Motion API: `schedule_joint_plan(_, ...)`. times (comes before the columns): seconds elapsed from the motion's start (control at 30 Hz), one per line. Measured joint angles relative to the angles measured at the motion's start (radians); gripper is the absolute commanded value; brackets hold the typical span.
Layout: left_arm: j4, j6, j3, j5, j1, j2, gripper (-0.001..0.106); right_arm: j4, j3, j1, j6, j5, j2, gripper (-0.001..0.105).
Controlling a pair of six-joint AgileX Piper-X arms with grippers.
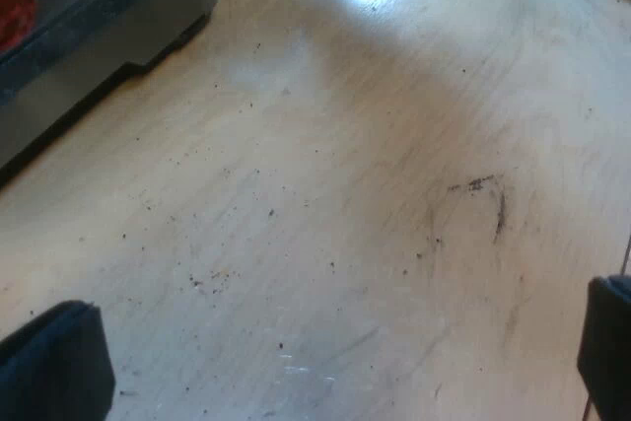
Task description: Place mug into machine
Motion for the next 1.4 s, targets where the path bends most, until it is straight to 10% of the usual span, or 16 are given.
schedule_joint_plan(0.27, 0.000, 0.009, 0.000, -0.039, 0.000, 0.000, 0.098, 0.027, 0.113, 0.125, 0.000, -0.003, -0.284, 0.000)
schedule_joint_plan(0.97, -0.015, 0.030, 0.003, -0.337, 0.000, 0.000, 0.098, 0.645, 0.033, 0.532, -0.013, 0.180, -0.864, 0.000)
schedule_joint_plan(1.4, -0.387, 0.003, 0.176, -0.389, 0.000, 0.000, 0.098, 0.673, 0.024, 0.789, 0.055, 0.197, -0.894, 0.000)
